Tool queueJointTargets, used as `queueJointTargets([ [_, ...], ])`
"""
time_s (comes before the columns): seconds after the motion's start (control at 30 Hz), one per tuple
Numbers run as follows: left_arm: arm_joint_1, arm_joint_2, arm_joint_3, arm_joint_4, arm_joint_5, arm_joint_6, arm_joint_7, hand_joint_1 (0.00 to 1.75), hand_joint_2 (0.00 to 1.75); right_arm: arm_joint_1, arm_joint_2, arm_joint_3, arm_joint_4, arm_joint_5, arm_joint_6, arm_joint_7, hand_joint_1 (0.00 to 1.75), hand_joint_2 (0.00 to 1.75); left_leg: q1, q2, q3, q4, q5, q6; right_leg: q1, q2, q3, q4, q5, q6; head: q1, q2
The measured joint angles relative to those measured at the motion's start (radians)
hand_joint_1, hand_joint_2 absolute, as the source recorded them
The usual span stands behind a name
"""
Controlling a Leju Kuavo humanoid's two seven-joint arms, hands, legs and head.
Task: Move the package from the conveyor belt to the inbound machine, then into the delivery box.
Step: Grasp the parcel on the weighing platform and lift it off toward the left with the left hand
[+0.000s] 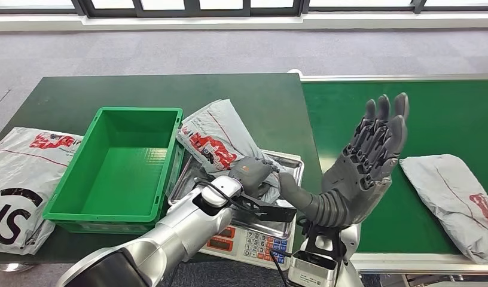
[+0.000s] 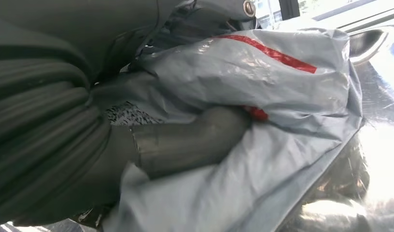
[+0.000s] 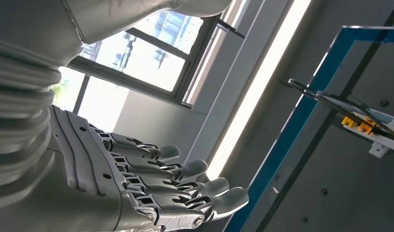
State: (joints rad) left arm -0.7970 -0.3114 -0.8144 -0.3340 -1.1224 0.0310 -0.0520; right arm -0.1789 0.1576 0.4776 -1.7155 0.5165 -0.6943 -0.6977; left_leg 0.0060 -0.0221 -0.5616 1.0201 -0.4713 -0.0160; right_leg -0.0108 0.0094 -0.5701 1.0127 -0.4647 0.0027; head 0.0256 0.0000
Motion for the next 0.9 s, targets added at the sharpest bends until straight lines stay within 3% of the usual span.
queueJointTargets([
  [0.2, -0.011, 0.001, 0.003, 0.003, 0.000, 0.040, -0.008, 1.75, 1.75, 0.000, -0.007, 0.005, 0.005, -0.005, 0.000, 0.000, 0.00, 1.75, 0.000, 0.000, -0.002, 0.000, 0.000, 0.000, 0.000, 0.000, -0.002, 0.000, 0.000, 0.000, 0.000, 0.000],
  [0.4, -0.017, 0.005, 0.012, 0.001, -0.030, 0.237, 0.017, 1.75, 1.75, 0.010, -0.014, 0.006, 0.005, 0.013, 0.000, 0.000, 0.00, 1.75, 0.000, 0.000, -0.006, 0.000, 0.001, -0.001, 0.000, 0.000, -0.007, 0.000, 0.000, 0.000, 0.000, 0.000],
  [0.63, -0.020, 0.009, 0.014, -0.004, -0.041, 0.272, 0.030, 1.75, 1.75, 0.018, -0.019, 0.006, 0.005, 0.015, 0.000, 0.000, 0.00, 1.75, 0.000, -0.001, -0.010, 0.000, 0.001, -0.001, 0.000, 0.000, -0.011, 0.001, 0.000, 0.000, 0.000, 0.000],
  [0.77, -0.023, 0.026, 0.026, -0.034, -0.097, 0.454, 0.069, 1.75, 1.75, 0.033, -0.022, 0.006, 0.004, 0.015, 0.000, 0.000, 0.00, 1.75, 0.000, -0.001, -0.012, 0.000, 0.001, -0.001, 0.000, 0.000, -0.013, 0.001, 0.000, 0.000, 0.000, 0.000],
  [0.9, -0.033, 0.080, 0.055, -0.123, -0.236, 0.634, 0.152, 1.75, 1.75, 0.059, -0.027, 0.006, 0.000, 0.004, -0.002, 0.000, 0.00, 1.75, 0.000, 0.000, -0.013, 0.000, 0.001, -0.001, 0.000, 0.000, -0.014, 0.001, 0.000, 0.000, 0.000, 0.000],
])
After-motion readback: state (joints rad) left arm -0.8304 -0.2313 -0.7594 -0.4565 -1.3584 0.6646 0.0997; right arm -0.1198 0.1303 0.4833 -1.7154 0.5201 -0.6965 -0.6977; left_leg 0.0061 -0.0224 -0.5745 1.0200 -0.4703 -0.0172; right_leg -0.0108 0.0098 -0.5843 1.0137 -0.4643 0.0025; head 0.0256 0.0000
